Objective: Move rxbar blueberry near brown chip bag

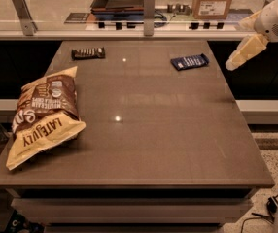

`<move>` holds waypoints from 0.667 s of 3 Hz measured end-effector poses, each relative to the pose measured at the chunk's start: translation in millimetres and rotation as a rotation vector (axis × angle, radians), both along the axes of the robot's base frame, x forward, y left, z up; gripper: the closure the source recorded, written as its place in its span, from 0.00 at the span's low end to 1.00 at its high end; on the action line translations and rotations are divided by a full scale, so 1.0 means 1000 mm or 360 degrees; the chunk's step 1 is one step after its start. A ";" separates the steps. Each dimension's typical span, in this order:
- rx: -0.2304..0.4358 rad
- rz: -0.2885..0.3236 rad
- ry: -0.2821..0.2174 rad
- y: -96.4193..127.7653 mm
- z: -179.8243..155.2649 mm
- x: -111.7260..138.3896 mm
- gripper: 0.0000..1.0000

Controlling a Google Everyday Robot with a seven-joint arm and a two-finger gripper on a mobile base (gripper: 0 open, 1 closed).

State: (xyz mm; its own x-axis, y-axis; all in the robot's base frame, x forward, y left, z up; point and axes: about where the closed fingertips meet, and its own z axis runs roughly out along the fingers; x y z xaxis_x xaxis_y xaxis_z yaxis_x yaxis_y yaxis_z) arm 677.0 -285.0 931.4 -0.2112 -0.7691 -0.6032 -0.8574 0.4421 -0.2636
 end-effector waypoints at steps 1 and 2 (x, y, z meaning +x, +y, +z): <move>0.0036 -0.0076 0.0070 0.008 -0.013 0.013 0.00; 0.0085 -0.0122 0.0146 0.024 -0.031 0.027 0.00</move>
Offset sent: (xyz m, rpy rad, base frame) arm 0.0298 0.0266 -0.0300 0.0643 0.1036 -0.0960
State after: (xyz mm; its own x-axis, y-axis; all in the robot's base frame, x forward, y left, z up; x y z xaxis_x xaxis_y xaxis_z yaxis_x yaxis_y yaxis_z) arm 703.6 -260.6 900.8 -0.3246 -0.7158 -0.6183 -0.8399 0.5188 -0.1596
